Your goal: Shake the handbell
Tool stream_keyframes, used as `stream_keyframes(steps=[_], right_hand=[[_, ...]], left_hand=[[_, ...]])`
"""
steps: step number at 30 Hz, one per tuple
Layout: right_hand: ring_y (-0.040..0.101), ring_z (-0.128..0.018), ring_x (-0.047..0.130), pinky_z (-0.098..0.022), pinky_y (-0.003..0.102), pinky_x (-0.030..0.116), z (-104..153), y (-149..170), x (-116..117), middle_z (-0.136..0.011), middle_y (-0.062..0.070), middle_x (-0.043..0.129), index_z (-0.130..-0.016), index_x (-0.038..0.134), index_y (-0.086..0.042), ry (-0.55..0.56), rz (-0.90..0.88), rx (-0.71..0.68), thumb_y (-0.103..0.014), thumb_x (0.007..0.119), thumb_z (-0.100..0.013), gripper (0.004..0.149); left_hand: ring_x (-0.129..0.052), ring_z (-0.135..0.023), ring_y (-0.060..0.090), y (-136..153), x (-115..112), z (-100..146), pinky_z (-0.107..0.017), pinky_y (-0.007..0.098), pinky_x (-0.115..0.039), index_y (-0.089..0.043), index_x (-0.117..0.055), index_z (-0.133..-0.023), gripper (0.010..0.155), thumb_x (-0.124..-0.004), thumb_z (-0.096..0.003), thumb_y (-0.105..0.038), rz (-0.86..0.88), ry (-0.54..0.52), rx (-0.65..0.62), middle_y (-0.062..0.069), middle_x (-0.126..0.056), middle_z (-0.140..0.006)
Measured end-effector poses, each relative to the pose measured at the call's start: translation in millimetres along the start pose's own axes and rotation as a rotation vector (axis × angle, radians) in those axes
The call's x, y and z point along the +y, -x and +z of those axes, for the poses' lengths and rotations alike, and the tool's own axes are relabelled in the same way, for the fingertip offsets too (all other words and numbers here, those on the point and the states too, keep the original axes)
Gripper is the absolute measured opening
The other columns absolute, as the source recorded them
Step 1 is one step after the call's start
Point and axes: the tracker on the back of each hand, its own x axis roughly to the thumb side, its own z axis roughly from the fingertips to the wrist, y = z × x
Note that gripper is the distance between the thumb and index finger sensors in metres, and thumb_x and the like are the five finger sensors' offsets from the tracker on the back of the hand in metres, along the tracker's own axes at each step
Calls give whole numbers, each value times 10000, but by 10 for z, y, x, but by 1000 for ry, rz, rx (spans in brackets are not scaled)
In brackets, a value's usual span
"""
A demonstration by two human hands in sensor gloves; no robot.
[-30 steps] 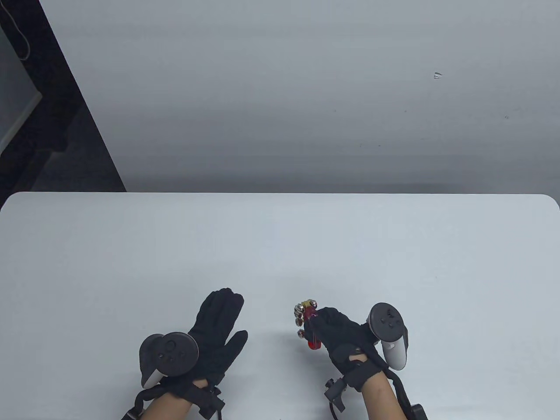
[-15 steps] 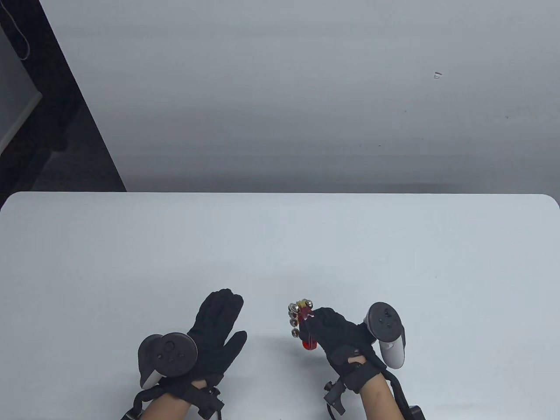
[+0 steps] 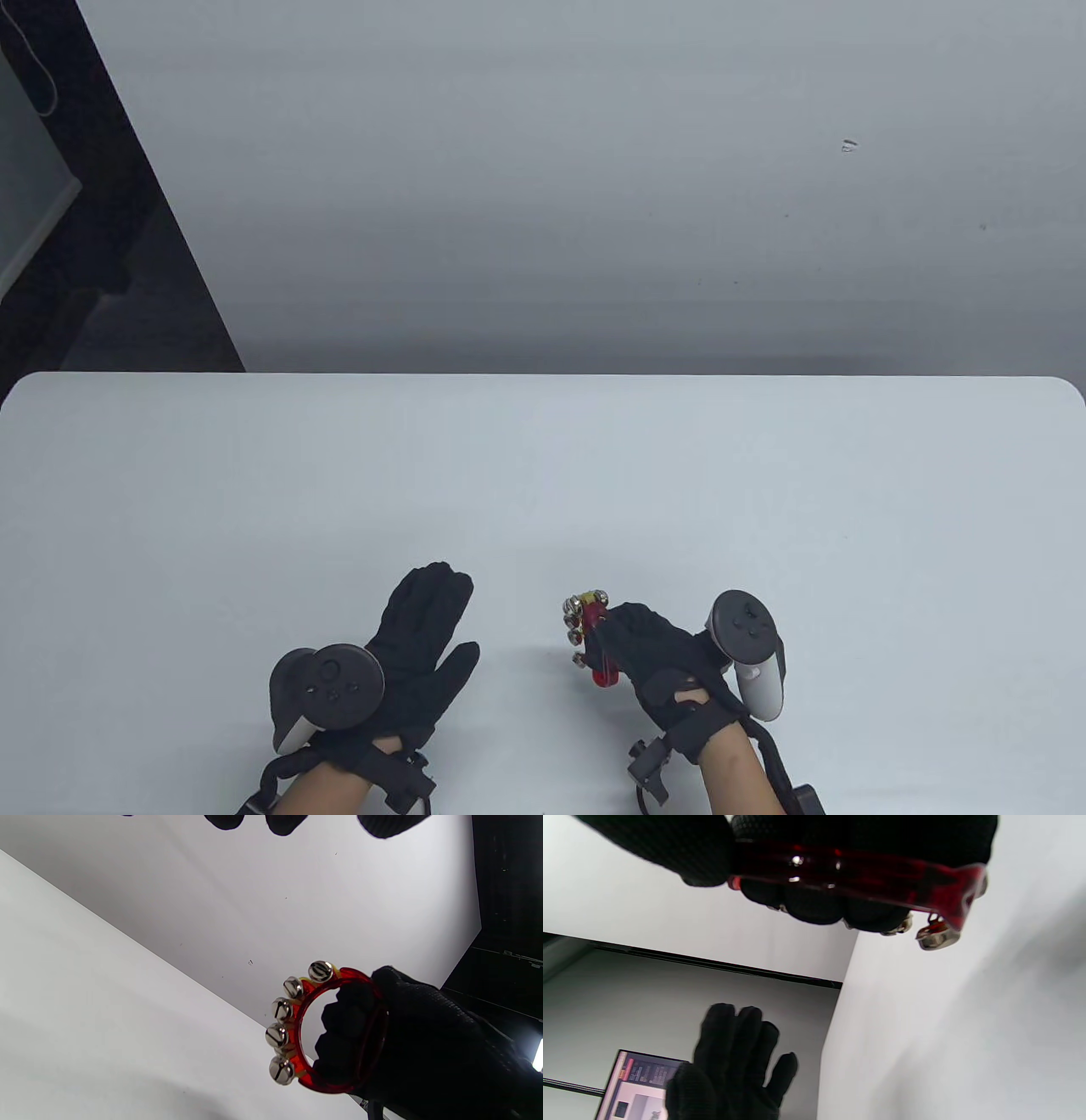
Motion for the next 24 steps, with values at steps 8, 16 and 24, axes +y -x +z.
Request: stream_keyframes(steps=[8,16,24], right_hand=[[384,-674,840,-571,576,626,168,-455,-73,-784,139,803,-764,769,-58,27,-27,-231,-413,687,-535,430],[404,-661,845,-563,592,626,90,-211,-33,-768,154,816,-748,787,-38,12,19,-96,-393,704,-523,429],[400,-662,848,-564,587,630,21,-23,-42,-770,157,816,-748,788,-46,4,-12,-19,-398,702,-524,426]], left_hand=[[-418,-1097,499,-10,11,7,-711,663,-518,-263,-459,-1152,720,-583,-528,-602,1,-2,-10,164,-426,-1203],[-421,-1096,499,0,-23,-5,-710,663,-519,-263,-459,-1151,718,-583,-529,-599,-7,11,-3,164,-429,-1202],[-421,-1096,499,3,-7,0,-710,662,-520,-261,-463,-1150,717,-584,-529,-597,-3,7,5,165,-430,-1202]])
